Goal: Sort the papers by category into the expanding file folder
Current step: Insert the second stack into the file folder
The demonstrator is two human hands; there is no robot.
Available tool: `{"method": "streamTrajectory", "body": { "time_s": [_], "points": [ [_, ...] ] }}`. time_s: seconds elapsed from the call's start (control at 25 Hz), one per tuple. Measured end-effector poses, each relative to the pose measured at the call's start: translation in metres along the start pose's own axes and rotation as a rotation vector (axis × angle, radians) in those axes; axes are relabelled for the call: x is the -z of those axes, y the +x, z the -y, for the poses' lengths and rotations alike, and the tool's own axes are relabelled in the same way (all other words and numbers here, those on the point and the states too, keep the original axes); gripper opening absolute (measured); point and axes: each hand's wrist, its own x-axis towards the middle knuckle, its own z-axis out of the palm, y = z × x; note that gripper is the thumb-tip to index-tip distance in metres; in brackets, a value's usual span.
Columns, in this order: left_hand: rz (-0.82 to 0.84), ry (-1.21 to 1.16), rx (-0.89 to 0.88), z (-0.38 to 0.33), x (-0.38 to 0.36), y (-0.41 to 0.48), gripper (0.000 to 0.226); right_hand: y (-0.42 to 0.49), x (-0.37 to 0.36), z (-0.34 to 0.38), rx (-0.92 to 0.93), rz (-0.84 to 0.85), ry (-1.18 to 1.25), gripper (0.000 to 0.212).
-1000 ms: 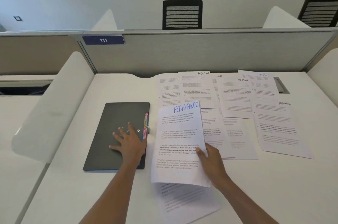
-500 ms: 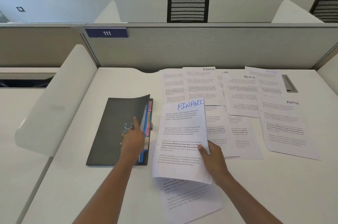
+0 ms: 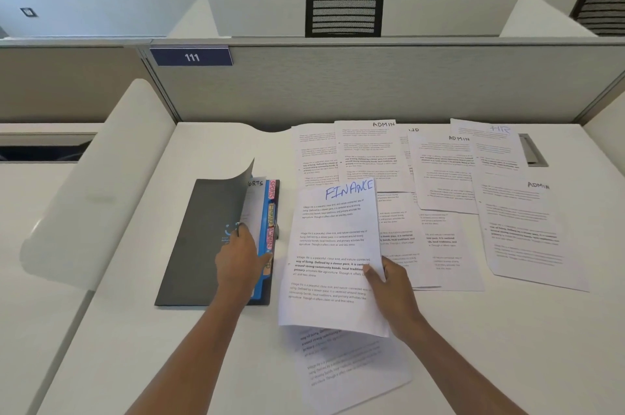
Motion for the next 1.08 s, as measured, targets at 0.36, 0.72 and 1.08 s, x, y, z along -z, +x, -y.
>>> {"method": "streamTrajectory", "body": {
  "time_s": [0.36,0.72,1.08],
  "points": [
    [-0.068,-0.085,-0.037,0.007,0.003,0.002,0.047,0.001,-0.008,0.026,0.039,0.031,0.013,0.022],
    [0.041,-0.336,-0.123,0.039,0.042,0.009,0.088,0.038,-0.025,0.093,0.065,0.209,-0.096,0.024],
    [0.087,-0.308,-0.172,0.049,0.072,0.014,0.076,0.063,-0.081,0.12,0.113,0.144,-0.282,0.021]
  ]
}}
